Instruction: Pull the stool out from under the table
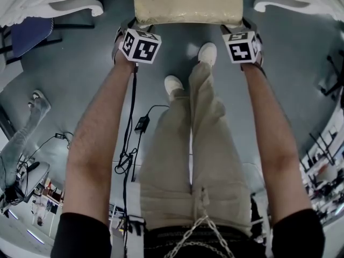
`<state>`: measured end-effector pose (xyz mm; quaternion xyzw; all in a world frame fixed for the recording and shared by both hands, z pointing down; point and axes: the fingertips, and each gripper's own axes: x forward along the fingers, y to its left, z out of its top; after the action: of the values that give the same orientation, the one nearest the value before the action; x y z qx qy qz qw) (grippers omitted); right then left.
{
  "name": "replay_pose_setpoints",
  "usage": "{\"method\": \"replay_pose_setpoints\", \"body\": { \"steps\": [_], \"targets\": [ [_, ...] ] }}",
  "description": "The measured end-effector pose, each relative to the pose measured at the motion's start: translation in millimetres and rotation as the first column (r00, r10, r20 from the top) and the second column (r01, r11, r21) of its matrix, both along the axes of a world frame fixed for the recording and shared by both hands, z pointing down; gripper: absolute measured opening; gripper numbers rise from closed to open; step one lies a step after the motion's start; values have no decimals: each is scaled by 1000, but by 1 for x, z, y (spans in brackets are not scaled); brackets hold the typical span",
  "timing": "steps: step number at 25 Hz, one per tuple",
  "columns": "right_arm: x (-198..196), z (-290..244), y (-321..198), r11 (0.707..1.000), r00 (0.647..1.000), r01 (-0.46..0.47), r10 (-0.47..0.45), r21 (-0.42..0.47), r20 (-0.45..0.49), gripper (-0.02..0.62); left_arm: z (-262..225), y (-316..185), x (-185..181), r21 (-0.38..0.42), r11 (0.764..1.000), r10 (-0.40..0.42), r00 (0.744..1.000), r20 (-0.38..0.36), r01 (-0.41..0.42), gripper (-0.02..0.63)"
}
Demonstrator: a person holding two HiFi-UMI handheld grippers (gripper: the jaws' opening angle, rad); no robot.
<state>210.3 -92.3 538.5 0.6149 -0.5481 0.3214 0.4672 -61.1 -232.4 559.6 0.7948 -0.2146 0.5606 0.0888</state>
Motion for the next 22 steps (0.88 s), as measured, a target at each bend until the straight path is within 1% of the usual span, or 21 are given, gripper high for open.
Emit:
{"method": "replay_pose_setpoints", "body": {
  "steps": [3, 7, 10, 14, 17, 19, 22],
  "targets": [
    [-3, -2, 17, 1000, 1000, 11, -11, -16, 7, 327, -3, 21, -5, -15, 1000, -10, 1000, 7, 10, 261],
    [-14, 8, 27, 999, 1000, 16, -15, -39, 11, 327, 9, 35, -18, -36, 999, -29, 999, 15, 29, 261],
    [-20, 8, 39, 999, 1000, 20, -19, -49, 15, 327, 9, 49, -24, -46, 998, -45, 999, 14, 46, 261],
    [-24, 6, 50, 998, 999, 40, -39, -48, 22, 327, 9, 65, -30, -39, 997, -68, 998, 13, 69, 261],
    [-25, 9, 48, 996, 996, 78, -76, -39, 57, 328, 12, 71, -35, -29, 996, -86, 996, 10, 86, 261],
    [-23, 5, 49, 997, 994, 75, -72, -33, 77, 328, 8, 74, -38, -32, 992, -125, 992, -21, 124, 261],
    [-21, -22, 50, 998, 997, 44, -46, 45, 58, 327, -16, 77, -43, 17, 977, -211, 971, -110, 214, 261]
  ]
}}
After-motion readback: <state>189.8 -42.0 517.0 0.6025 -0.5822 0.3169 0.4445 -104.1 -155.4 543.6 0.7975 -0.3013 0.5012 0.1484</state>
